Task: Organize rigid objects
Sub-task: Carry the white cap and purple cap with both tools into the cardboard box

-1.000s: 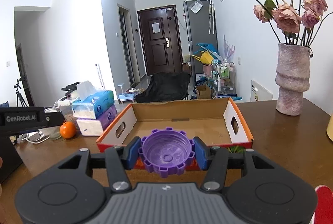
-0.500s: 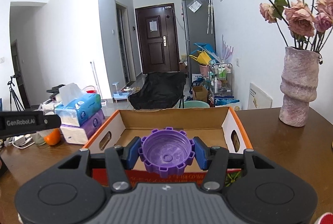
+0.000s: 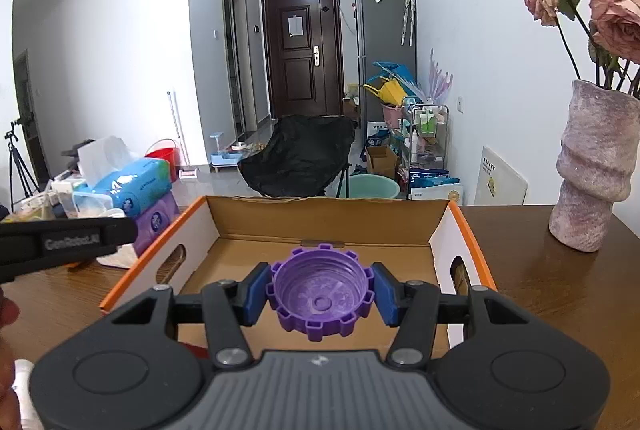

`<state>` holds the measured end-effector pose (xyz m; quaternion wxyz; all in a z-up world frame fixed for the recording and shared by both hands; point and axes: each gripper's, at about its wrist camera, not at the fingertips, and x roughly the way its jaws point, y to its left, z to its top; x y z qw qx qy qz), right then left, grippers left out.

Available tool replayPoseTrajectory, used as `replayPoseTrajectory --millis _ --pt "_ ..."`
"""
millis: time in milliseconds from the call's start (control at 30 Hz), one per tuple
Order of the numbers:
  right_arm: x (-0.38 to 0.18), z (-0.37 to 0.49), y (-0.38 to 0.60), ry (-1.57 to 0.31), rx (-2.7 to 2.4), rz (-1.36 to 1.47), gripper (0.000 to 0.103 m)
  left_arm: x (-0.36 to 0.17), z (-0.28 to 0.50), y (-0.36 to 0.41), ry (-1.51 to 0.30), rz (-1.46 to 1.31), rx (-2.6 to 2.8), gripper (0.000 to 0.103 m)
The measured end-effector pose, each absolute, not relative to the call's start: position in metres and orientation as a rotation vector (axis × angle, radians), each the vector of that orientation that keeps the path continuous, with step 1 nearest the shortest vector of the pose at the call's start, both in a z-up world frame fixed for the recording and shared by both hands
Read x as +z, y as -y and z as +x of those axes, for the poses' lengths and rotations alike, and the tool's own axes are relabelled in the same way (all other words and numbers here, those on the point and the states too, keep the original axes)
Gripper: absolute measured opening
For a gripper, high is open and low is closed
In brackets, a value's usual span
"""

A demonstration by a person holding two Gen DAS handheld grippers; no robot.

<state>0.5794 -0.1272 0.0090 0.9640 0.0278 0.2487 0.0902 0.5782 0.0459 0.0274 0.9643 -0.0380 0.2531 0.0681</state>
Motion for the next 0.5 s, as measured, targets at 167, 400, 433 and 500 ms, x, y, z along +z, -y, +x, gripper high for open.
replayPoseTrajectory --millis 167,400,433,500 --pt "0.002 0.592 0.127 -0.529 0.169 0.047 0.053 0.017 0.597 -0.038 -0.543 -0.053 0.133 0.042" --pt "-0.01 0.606 0.129 -0.562 0.151 0.044 0.053 0.003 0.614 -0.035 -0.584 -0.025 0.129 0.042" --pt "-0.012 0.607 0.129 -0.567 0.148 0.042 0.053 0.001 0.616 -0.034 -0.59 -0.017 0.13 0.042" --pt "-0.015 0.61 0.129 -0.578 0.14 0.039 0.053 -0.005 0.621 -0.032 -0.608 -0.004 0.132 0.042"
